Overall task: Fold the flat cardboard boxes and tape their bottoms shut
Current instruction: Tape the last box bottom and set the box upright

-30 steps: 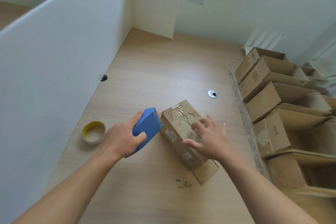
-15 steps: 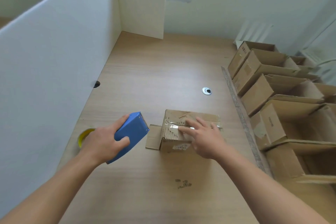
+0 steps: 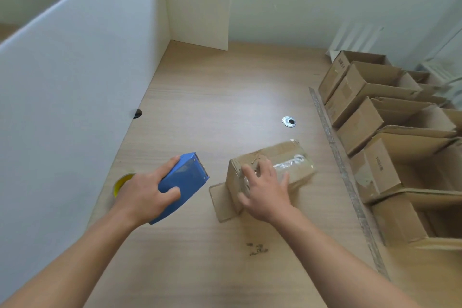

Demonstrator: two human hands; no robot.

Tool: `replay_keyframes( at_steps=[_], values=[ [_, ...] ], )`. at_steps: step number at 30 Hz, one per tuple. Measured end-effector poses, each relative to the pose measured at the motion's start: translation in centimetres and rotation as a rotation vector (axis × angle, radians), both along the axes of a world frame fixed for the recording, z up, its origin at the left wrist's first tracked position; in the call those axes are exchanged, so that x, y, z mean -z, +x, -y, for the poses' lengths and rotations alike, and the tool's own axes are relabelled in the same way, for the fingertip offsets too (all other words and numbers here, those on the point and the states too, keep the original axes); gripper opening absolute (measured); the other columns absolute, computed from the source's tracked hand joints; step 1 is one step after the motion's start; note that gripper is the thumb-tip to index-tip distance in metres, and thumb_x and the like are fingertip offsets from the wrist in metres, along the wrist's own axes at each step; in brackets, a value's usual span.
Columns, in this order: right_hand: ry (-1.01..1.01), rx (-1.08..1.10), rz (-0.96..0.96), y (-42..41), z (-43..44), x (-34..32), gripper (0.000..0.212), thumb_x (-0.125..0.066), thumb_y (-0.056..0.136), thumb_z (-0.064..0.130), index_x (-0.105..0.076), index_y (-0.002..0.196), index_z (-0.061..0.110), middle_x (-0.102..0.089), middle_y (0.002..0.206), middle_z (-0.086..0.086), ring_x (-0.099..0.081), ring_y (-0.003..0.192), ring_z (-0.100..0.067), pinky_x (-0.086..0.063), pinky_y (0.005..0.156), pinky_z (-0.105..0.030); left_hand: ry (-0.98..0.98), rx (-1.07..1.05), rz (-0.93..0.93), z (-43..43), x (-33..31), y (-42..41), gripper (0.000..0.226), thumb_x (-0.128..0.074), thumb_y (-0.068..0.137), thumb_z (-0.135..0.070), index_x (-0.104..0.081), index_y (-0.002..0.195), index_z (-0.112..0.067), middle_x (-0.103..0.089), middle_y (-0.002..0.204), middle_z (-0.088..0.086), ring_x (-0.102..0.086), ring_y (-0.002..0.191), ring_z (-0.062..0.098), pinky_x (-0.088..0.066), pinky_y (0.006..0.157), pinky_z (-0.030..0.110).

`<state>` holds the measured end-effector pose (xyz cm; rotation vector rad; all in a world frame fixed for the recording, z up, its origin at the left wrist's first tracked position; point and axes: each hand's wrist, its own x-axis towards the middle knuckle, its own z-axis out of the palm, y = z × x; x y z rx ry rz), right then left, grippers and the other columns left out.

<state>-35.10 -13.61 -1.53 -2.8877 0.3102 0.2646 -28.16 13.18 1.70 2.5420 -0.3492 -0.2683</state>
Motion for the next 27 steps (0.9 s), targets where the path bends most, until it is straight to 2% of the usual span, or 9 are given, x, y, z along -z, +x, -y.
replay_keyframes(
  at_steps=[3,7,9,12,14,16,20,24,27],
  values=[
    [0.065,-0.185,-0.023,-1.1,2.4,0.0,0.058,-0.053,0.086,0.021,-0.03,0.135,0.043,-0.014,0.157,0.009,0.0,0.152,-0.018,0.004,0.119,-0.057,-0.011,0.07,0.051,-0.2,-0.1,-0.7,0.072,-0.055,0.076,-0.047,-0.036,0.144,-0.057,-0.056,0.064,-0.012,-0.056,0.066,0.008,-0.051,0.063,0.032],
    [0.137,-0.353,-0.059,-2.3,4.2,-0.2,0.071,-0.046,0.083,0.003,-0.035,0.139,0.046,-0.006,0.163,0.023,0.007,0.152,-0.011,0.0,0.123,-0.045,-0.01,0.255,0.192,-0.9,-0.1,-1.4,0.079,-0.046,0.07,-0.057,-0.034,0.148,-0.049,-0.058,0.082,-0.015,-0.051,0.07,0.011,-0.052,0.064,0.037],
    [0.15,-0.369,-0.073,-2.3,4.5,-0.5,0.067,-0.048,0.085,0.005,-0.038,0.136,0.047,-0.007,0.161,0.027,0.01,0.152,-0.011,0.0,0.123,-0.046,-0.026,0.392,0.345,-1.2,0.0,-1.7,0.075,-0.053,0.075,-0.049,-0.041,0.148,-0.038,-0.054,0.082,-0.02,-0.044,0.068,0.007,-0.051,0.056,0.032],
    [0.18,-0.349,0.068,-2.1,4.1,-1.3,0.043,-0.058,0.093,0.025,-0.05,0.132,0.041,-0.023,0.159,0.024,0.012,0.15,-0.007,0.002,0.123,-0.047,-0.045,0.531,0.492,-1.3,0.3,-1.8,0.066,-0.058,0.08,-0.036,-0.044,0.144,-0.029,-0.057,0.078,-0.009,-0.047,0.064,0.014,-0.047,0.054,0.031],
    [0.295,-0.307,0.209,-2.1,3.2,-2.1,0.043,-0.064,0.094,0.037,-0.054,0.135,0.036,-0.035,0.154,0.018,0.002,0.152,-0.008,-0.004,0.124,-0.042,-0.065,0.563,0.538,-1.1,0.4,-2.0,0.064,-0.06,0.081,-0.032,-0.045,0.143,-0.027,-0.056,0.075,-0.006,-0.049,0.063,0.017,-0.045,0.055,0.031],
    [0.439,-0.279,0.287,-2.1,2.0,-2.9,0.052,-0.068,0.092,0.038,-0.052,0.141,0.031,-0.042,0.15,0.015,-0.01,0.151,-0.009,-0.012,0.122,-0.031,-0.075,0.576,0.543,-1.0,0.3,-2.2,0.063,-0.061,0.081,-0.031,-0.046,0.143,-0.026,-0.056,0.076,-0.006,-0.049,0.063,0.017,-0.044,0.056,0.03],
    [0.507,-0.256,0.279,-1.9,-0.1,-3.5,0.05,-0.069,0.093,0.031,-0.053,0.14,0.024,-0.046,0.147,0.008,-0.016,0.148,-0.008,-0.016,0.12,-0.025,-0.077,0.611,0.517,-0.8,-0.2,-2.4,0.066,-0.063,0.08,-0.031,-0.046,0.143,-0.026,-0.056,0.077,-0.007,-0.048,0.065,0.015,-0.041,0.06,0.026],
    [0.521,-0.23,0.282,-1.9,-1.2,-3.1,0.019,-0.066,0.095,0.023,-0.072,0.11,0.012,-0.056,0.138,0.001,-0.027,0.144,-0.018,-0.022,0.116,-0.028,-0.098,0.616,0.5,-0.4,-0.4,-2.6,0.067,-0.063,0.08,-0.033,-0.045,0.145,-0.027,-0.053,0.077,-0.009,-0.045,0.066,0.013,-0.037,0.063,0.021],
    [0.523,-0.16,0.326,-2.4,-1.2,-2.8,0.016,-0.066,0.095,0.018,-0.073,0.095,0.004,-0.062,0.127,-0.002,-0.04,0.133,-0.024,-0.027,0.108,-0.023,-0.111,0.622,0.488,0.1,-0.2,-2.8,0.069,-0.063,0.079,-0.034,-0.044,0.145,-0.027,-0.054,0.077,-0.01,-0.045,0.068,0.011,-0.036,0.063,0.02]
  ],
)
